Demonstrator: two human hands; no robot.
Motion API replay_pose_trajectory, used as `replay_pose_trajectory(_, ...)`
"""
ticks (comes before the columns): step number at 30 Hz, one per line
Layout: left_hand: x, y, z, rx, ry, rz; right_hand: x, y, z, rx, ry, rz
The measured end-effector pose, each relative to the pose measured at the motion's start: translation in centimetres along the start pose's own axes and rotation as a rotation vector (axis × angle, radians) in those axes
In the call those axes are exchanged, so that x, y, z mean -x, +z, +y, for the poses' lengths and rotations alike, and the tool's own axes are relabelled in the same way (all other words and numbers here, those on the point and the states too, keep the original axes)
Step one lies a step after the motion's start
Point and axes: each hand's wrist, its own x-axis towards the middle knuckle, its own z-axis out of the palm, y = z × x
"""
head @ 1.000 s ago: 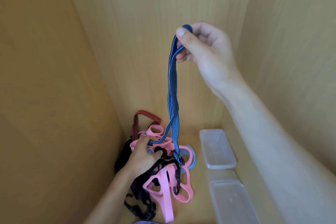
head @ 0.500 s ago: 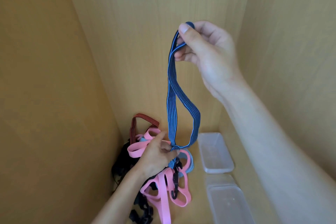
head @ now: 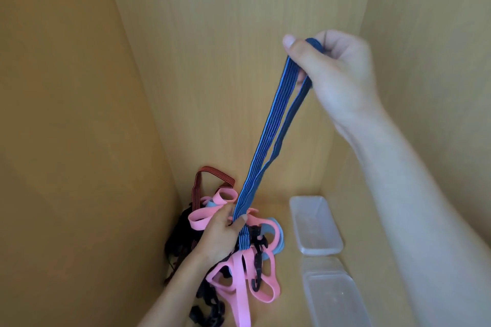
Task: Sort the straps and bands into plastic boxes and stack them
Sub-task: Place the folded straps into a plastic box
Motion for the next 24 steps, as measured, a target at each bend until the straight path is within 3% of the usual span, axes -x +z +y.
replay_pose_trajectory(3, 0.4, -0.5, -0.5, 0.176, -0.077, 0.043, -0.8, -0.9, 0.7, 0.055, 0.048, 0.067)
replay_pose_trajectory(7, 1.1, -1.1, -0.1, 0.367, -0.17, -0.004, -1.6, -1.6, 2.3, -0.37, 0.277, 0.012)
replay_pose_trajectory(11, 1.5, -1.3, -0.4, 0.504, -0.313, -0.064, -2.2, -2.5, 3.7, -0.449, 0.441, 0.012)
replay_pose_trajectory(19, 3.5, -0.2, 0.8, 1.017, -0.508, -0.374, 1.2, -0.5, 4.9, -0.146, 0.289, -0.07)
replay_pose_trajectory(24, 3.6, 1.1, 1.3, 1.322, -0.531, -0.453, 8.1, 1.6, 7.4, -0.18, 0.238, -0.138)
